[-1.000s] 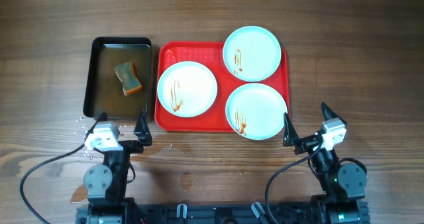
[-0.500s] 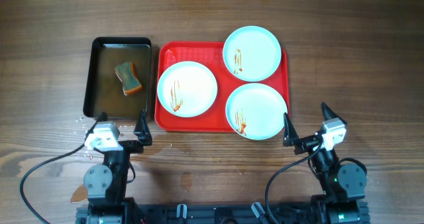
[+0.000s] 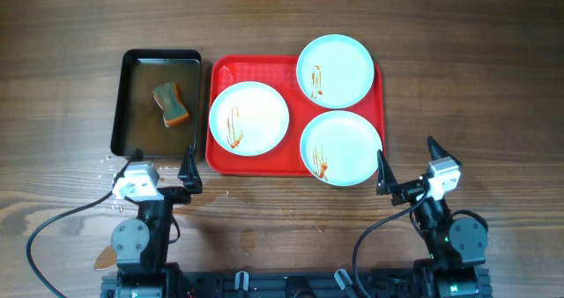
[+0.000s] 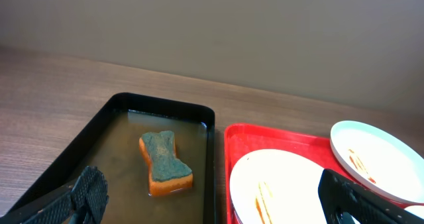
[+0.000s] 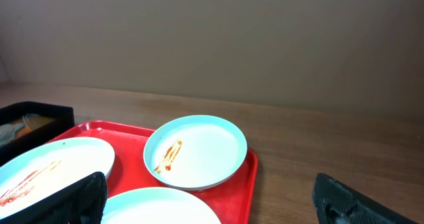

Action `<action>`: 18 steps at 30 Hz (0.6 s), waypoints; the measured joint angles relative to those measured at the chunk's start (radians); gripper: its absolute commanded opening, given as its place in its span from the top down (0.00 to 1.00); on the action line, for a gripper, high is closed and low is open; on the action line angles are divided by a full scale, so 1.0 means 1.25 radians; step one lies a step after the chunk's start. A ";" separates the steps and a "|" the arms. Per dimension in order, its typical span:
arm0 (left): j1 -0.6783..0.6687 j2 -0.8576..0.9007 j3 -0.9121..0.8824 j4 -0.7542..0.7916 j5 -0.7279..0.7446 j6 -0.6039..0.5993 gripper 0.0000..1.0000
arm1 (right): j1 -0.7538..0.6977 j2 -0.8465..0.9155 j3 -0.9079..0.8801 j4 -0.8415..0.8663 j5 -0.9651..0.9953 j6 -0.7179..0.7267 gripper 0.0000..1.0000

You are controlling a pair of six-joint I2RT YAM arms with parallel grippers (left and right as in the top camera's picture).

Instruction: Clean dirty plates on tray and stack at the side

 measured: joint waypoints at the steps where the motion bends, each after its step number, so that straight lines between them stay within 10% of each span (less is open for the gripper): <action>1: 0.000 0.000 0.000 0.000 0.000 0.000 0.00 | 0.000 0.000 0.000 0.000 0.000 0.000 0.00; 18: 0.000 0.000 0.000 0.004 0.000 0.000 0.00 | 0.000 0.000 0.000 0.000 0.040 0.019 0.00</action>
